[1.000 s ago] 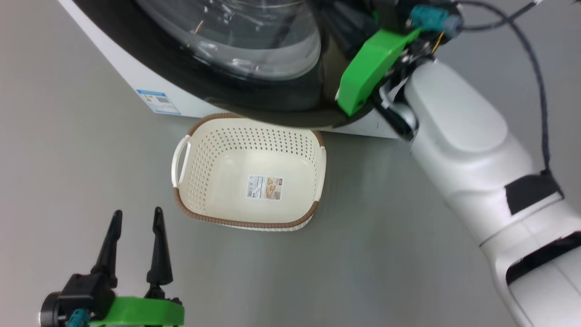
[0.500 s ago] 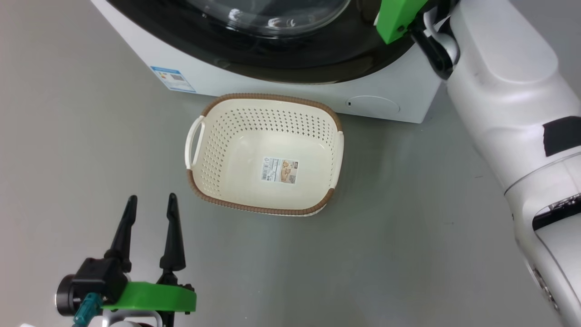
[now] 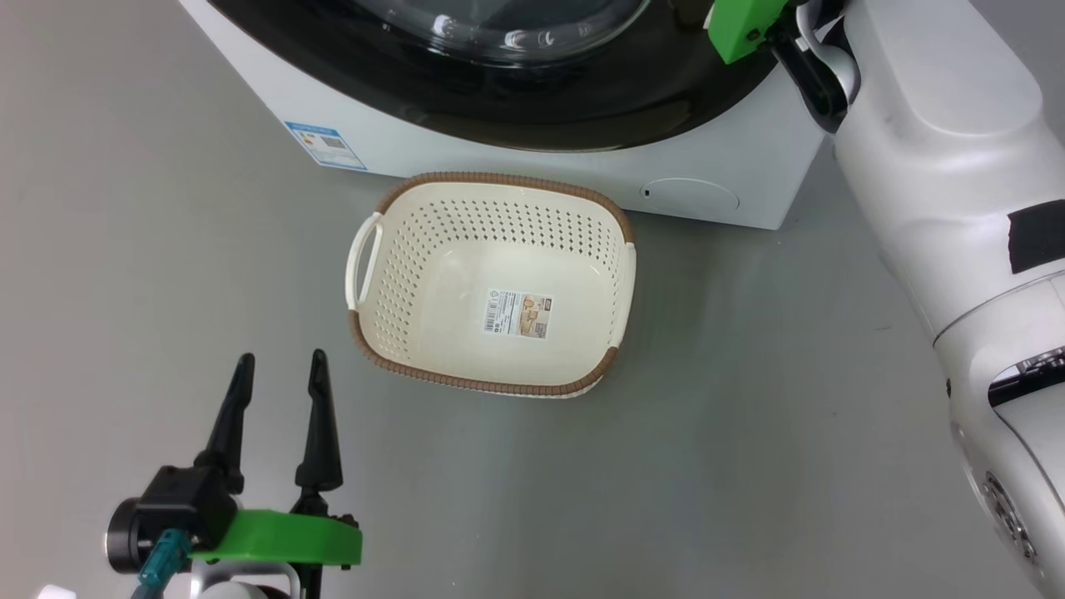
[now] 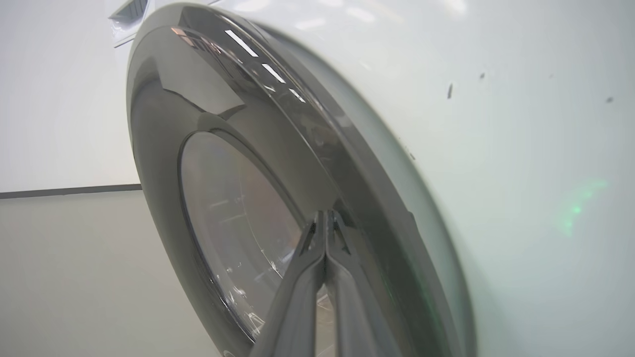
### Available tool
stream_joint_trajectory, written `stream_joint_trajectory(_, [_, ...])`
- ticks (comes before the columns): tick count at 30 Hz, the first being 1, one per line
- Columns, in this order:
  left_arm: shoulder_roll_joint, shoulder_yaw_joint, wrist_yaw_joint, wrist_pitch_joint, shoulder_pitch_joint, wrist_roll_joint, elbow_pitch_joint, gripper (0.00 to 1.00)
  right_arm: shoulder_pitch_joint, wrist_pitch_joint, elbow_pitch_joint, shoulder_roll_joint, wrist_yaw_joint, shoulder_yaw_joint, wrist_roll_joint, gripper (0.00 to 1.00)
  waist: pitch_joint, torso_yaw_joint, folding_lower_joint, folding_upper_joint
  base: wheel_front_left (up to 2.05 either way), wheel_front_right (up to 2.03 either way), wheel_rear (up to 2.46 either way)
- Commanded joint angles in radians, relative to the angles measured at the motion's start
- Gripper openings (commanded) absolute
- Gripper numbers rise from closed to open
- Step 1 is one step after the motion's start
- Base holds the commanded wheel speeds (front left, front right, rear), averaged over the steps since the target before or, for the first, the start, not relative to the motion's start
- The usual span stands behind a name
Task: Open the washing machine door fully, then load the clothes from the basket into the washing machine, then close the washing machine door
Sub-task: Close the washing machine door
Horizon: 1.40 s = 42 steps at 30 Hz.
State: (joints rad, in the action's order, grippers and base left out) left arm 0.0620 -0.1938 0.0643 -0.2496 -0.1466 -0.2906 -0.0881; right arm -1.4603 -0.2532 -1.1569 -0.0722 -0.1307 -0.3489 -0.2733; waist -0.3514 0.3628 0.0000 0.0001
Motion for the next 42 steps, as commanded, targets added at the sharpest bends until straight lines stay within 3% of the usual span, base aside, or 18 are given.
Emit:
stream_joint_trajectory(1, [0.016,0.036,-0.009,-0.012,-0.021,0.010,0.017,1.00,-0.017,-0.008,0.025,0.011,0.000,0.013,0.009,0.00,0.004,0.002,0.0000,-0.0001,0.00,0.00,0.00])
stream_joint_trajectory(14, [0.021,0.055,-0.006,-0.012,-0.011,0.021,0.013,1.00,0.081,-0.008,0.072,0.019,0.000,-0.012,0.008,0.00,0.036,-0.024,0.0000,-0.0001,0.00,0.00,0.00])
stream_joint_trajectory(21, [0.034,0.062,-0.002,-0.012,-0.002,0.025,0.019,1.00,0.216,-0.008,0.185,0.021,0.000,-0.065,-0.049,0.00,0.062,-0.058,0.0000,-0.0001,0.00,0.00,0.00])
stream_joint_trajectory(28, [0.050,0.067,0.004,-0.007,0.008,0.024,0.037,1.00,0.398,-0.009,0.355,-0.010,0.000,-0.034,-0.072,0.00,0.091,-0.105,0.0000,-0.0001,0.00,0.00,0.00])
stream_joint_trajectory(29, [0.053,0.067,0.005,-0.005,0.010,0.024,0.041,1.00,0.428,-0.009,0.385,-0.014,0.000,-0.022,-0.069,0.04,0.095,-0.114,0.0000,-0.0001,0.00,0.00,0.00])
stream_joint_trajectory(30, [0.054,0.067,0.006,-0.003,0.012,0.024,0.043,1.00,0.461,-0.009,0.414,-0.018,0.000,-0.011,-0.065,0.28,0.100,-0.122,0.0000,-0.0001,0.00,0.00,0.00])
stream_joint_trajectory(31, [0.057,0.067,0.006,-0.001,0.014,0.024,0.046,1.00,0.493,-0.009,0.443,-0.023,0.000,0.000,-0.058,0.56,0.105,-0.130,0.0000,-0.0001,0.00,0.00,0.00])
stream_joint_trajectory(32, [0.059,0.066,0.006,0.001,0.017,0.024,0.047,1.00,0.526,-0.009,0.470,-0.026,0.000,0.012,-0.052,1.00,0.112,-0.137,0.0000,-0.0001,0.00,0.00,0.00])
stream_joint_trajectory(42, [0.086,0.056,0.008,0.033,0.042,0.029,0.062,1.00,0.850,-0.007,0.711,-0.019,0.000,0.159,0.046,1.00,0.169,-0.205,0.0000,-0.0001,0.00,0.00,0.00])
